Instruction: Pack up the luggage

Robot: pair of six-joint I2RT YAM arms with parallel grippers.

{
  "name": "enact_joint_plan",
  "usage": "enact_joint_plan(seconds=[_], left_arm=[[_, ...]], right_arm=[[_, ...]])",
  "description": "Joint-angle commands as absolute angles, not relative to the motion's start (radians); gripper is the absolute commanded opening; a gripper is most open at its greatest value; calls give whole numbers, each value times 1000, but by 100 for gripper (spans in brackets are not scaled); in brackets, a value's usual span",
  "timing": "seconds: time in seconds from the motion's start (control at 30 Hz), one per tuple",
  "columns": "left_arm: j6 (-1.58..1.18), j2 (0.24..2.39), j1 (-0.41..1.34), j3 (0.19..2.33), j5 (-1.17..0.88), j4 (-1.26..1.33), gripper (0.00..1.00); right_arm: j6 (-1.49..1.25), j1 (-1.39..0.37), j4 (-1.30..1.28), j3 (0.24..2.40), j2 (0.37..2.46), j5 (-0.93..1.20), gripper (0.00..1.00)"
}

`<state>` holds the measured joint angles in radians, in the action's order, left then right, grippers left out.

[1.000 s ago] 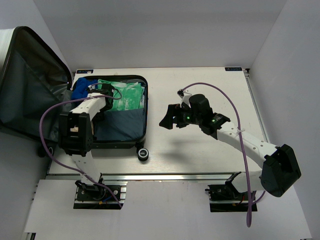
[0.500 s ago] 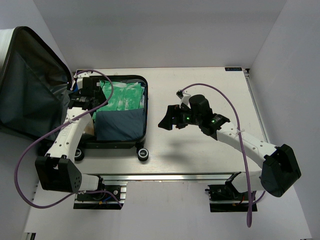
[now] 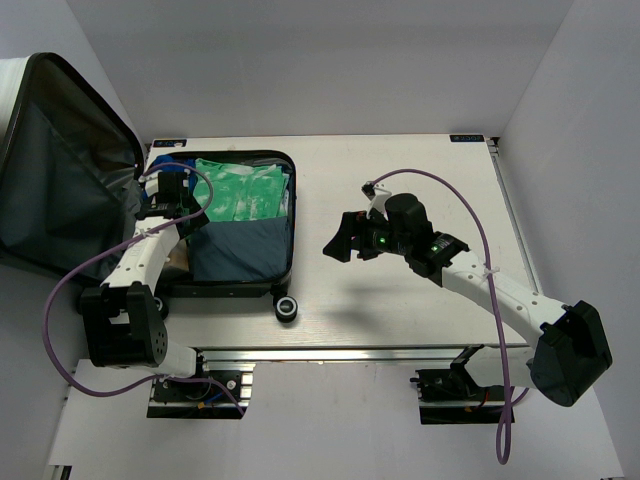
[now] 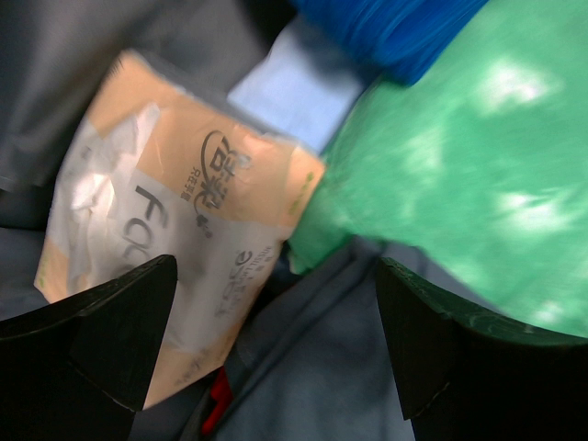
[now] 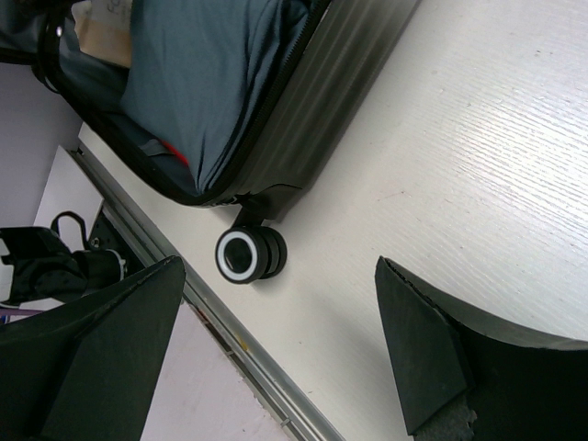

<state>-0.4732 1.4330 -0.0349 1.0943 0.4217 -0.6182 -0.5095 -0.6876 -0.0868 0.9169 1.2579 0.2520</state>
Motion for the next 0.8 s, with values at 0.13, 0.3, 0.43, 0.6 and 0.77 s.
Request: enact_joint_plan(seconds=[0.13, 0.3, 0.43, 0.6, 0.77], left_arm=[[-479, 1433, -66, 997, 361, -486, 98], [-456, 1431, -75, 1048, 278, -460, 98], [-410, 1382, -51, 1198, 268, -560, 98], [-325, 1336, -51, 1531, 392, -808, 98], [-76, 1329, -51, 1745, 549, -855, 98]], right_arm=[[-486, -684, -106, 900, 1207, 204, 89], [-489, -686, -97, 885, 1171, 202, 89], [-489, -686, -86, 877, 1144, 209, 89], [-477, -684, -80, 873, 1129, 209, 89], [-474, -686, -69, 871, 1158, 224, 89]])
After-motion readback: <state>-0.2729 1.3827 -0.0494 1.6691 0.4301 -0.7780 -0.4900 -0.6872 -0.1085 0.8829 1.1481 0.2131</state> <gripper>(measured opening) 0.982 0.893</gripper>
